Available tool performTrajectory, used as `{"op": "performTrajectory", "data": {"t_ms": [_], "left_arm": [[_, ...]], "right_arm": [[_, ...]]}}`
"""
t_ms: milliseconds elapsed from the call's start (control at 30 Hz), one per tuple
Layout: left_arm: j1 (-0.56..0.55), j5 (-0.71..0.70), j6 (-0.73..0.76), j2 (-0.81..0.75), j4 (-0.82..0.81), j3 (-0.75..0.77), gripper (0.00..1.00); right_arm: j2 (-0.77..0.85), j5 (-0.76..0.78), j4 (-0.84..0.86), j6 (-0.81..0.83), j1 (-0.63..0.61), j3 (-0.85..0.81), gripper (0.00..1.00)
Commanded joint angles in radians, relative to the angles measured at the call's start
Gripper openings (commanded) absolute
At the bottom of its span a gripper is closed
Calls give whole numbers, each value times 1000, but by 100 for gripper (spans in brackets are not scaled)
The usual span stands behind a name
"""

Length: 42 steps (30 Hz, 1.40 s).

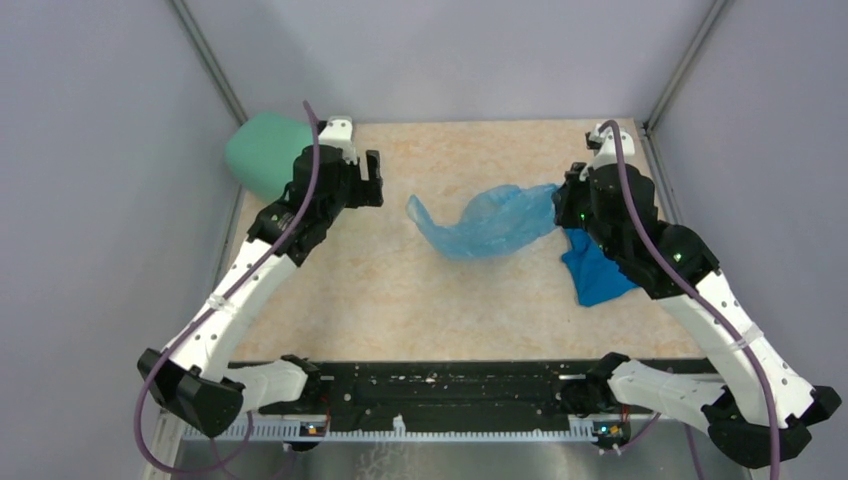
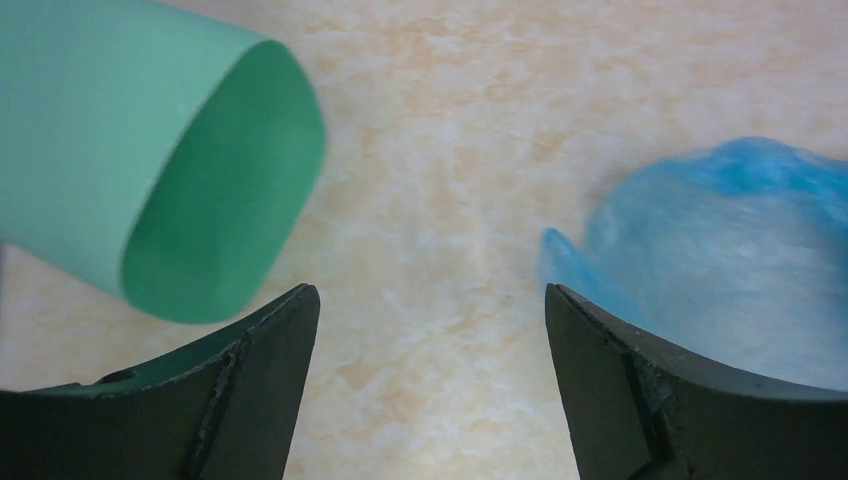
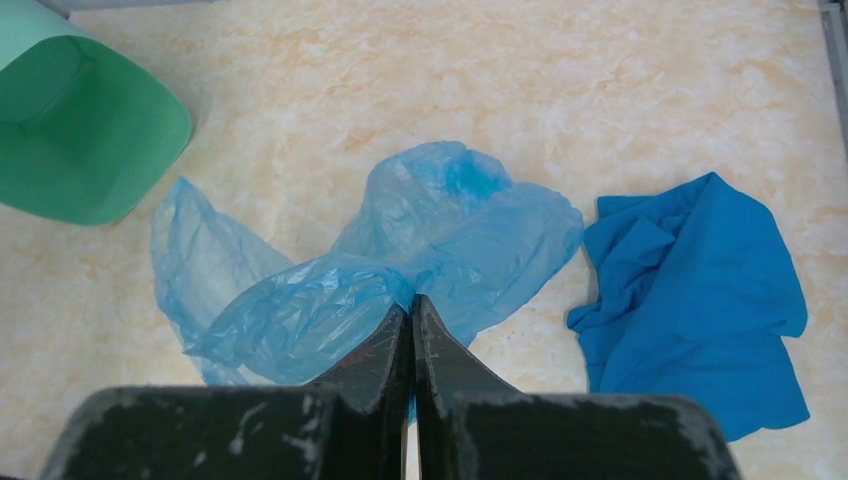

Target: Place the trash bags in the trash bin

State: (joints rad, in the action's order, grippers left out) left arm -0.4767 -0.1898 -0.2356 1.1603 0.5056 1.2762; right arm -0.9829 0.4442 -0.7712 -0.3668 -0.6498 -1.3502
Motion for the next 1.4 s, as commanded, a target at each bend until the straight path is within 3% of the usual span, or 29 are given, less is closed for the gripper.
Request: {"op": "performTrajectory", "data": {"t_ms": [0,133,333,633,867,1200,1367], "left_arm": [[0,-322,132,107,26,43,89],[4,-542,183,232,20,79,89],[15,-722,335,364,-68,131,90],[99,-800,533,502,-219,157,90],[166,-785,639,595,-324,172,85],[245,-786,616,725,-379,202,69],[248,-770,570,767,-347,216,49]], "right_arm": [[33,-66,26,22,4,-6,0],[53,-96,29,27,3,7,0],[83,-121,31,34,3,28,0],[112,-165,34,27,3,51,0],[119,-193,46,17,3,78,0],[103,-206,67,-1,4,105,0],[108,-185,95,-17,3,138,0]]}}
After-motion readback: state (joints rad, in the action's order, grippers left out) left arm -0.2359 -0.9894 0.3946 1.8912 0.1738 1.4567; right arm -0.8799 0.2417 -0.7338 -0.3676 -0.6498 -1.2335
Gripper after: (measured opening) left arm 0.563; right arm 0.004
